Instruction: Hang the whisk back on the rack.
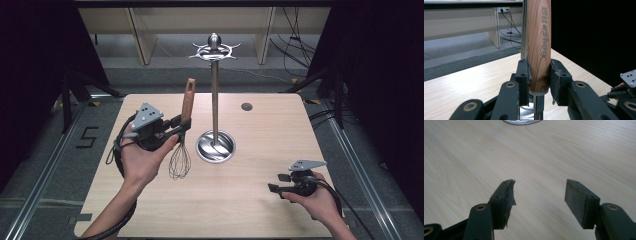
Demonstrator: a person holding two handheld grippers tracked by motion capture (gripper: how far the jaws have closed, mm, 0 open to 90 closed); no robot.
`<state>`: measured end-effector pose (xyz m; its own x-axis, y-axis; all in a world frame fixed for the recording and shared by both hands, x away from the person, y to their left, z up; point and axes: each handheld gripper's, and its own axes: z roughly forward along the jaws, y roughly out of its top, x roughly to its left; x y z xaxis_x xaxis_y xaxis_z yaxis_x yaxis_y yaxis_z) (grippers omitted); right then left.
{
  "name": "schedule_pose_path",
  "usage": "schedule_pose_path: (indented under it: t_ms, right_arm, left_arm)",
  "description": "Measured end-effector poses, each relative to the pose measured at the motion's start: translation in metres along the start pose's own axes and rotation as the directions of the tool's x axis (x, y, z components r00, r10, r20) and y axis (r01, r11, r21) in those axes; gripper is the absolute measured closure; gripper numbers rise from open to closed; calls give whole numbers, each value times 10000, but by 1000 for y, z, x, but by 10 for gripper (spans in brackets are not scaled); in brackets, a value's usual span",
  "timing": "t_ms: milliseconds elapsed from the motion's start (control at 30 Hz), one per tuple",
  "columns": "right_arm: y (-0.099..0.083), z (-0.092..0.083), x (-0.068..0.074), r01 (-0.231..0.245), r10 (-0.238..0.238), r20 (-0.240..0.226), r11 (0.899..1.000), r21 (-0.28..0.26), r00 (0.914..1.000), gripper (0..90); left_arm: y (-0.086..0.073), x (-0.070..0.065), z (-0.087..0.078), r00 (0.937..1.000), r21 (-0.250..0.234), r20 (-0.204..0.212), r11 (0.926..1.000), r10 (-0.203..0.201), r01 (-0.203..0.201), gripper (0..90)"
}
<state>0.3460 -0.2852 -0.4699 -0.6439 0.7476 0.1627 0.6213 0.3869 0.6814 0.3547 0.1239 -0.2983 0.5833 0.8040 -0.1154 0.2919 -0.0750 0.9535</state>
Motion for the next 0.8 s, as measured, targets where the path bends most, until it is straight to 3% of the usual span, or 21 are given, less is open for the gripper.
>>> schedule_pose_path:
  t_ms: [400, 800]
  right_arm:
    - [0, 0, 1, -63, 63, 0, 10000, 14, 10000, 409]
    - [0, 0, 1, -58, 58, -11, 10000, 17, 10000, 409]
  left_arm:
    - [7, -6, 5, 9999, -367, -109, 9993, 13, -17, 701]
    - [11, -11, 10, 9997, -421, -224, 9990, 124, -133, 701]
